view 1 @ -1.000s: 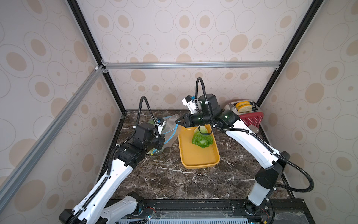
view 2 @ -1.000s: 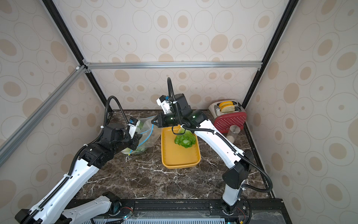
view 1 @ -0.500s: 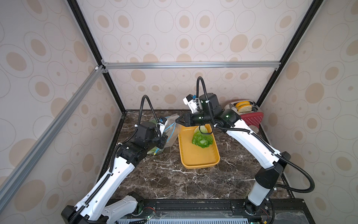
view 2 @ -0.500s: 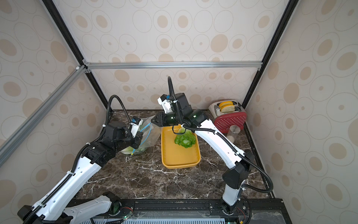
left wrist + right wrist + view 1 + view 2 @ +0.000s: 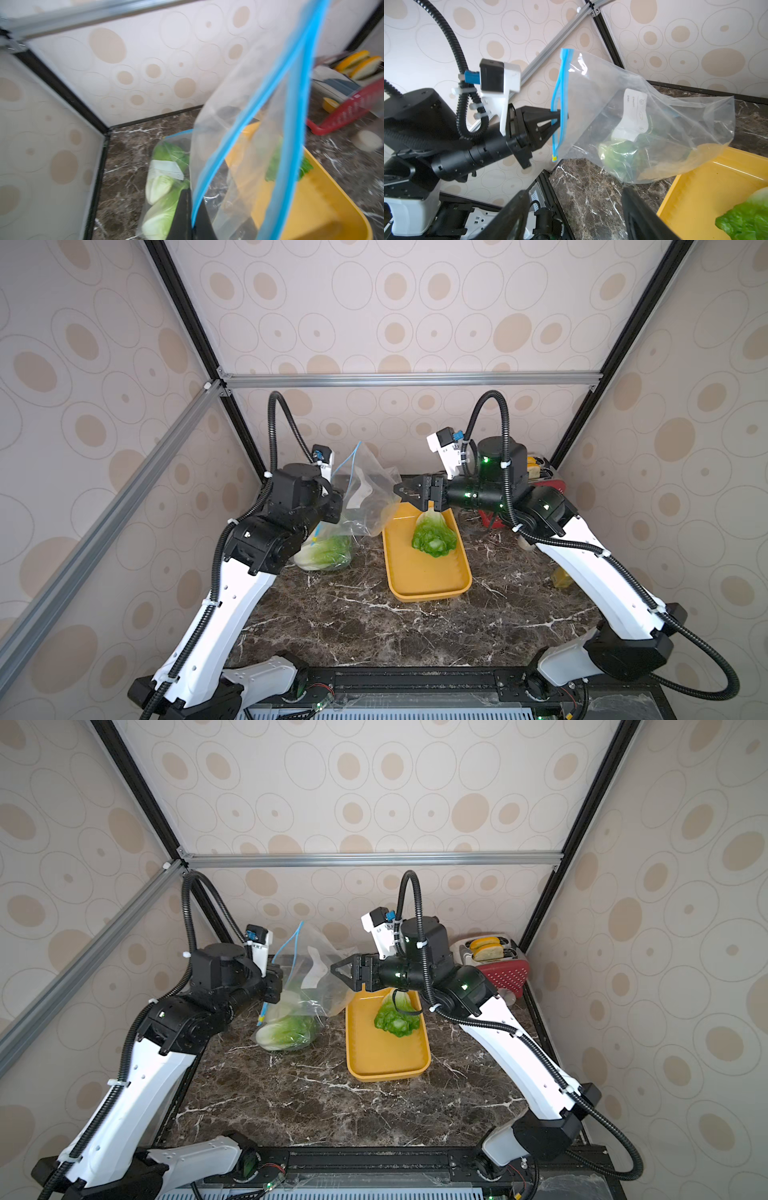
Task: Put the chinese cabbages into a zipper bag and zip it
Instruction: Open the zipper of the food storage bag.
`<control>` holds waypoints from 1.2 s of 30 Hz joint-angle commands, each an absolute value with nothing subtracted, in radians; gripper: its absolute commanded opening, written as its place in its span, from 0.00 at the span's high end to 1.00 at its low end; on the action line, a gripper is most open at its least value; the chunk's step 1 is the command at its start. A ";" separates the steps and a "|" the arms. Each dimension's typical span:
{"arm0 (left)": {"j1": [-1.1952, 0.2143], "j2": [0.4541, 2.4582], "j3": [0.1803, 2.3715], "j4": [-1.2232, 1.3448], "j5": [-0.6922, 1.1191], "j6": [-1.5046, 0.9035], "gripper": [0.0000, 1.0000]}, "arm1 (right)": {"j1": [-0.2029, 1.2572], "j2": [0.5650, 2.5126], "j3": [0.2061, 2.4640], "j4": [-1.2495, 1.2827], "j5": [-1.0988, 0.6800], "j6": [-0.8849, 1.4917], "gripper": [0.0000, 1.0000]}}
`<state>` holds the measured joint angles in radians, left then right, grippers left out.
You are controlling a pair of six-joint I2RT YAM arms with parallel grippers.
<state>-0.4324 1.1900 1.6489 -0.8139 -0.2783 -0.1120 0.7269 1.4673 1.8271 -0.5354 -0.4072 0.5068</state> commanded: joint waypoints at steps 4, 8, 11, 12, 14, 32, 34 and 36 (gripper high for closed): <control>-0.371 1.206 1.860 -1.031 -0.604 -0.043 1.00 | 0.723 1.482 1.726 -0.461 -0.431 0.508 0.24; -0.371 1.229 1.953 -1.119 -0.740 0.009 1.00 | 0.723 1.499 1.701 -0.433 -0.457 0.519 0.24; -0.372 1.216 1.931 -1.130 -0.736 0.001 1.00 | 0.723 1.517 1.686 -0.421 -0.475 0.525 0.24; -0.372 1.214 1.916 -1.134 -0.722 -0.011 1.00 | 0.723 1.521 1.681 -0.417 -0.477 0.525 0.23; -0.372 1.224 1.877 -1.159 -0.676 -0.058 1.00 | 0.723 1.532 1.671 -0.409 -0.484 0.529 0.23; -0.371 1.311 1.433 -0.734 0.086 -0.382 1.00 | 0.765 1.676 1.569 -0.235 -0.443 0.803 0.27; -0.372 1.315 1.425 -0.719 0.117 -0.400 1.00 | 0.771 1.701 1.575 -0.241 -0.426 0.814 0.31; -0.371 1.311 1.423 -0.711 0.129 -0.412 1.00 | 0.771 1.724 1.580 -0.253 -0.408 0.812 0.33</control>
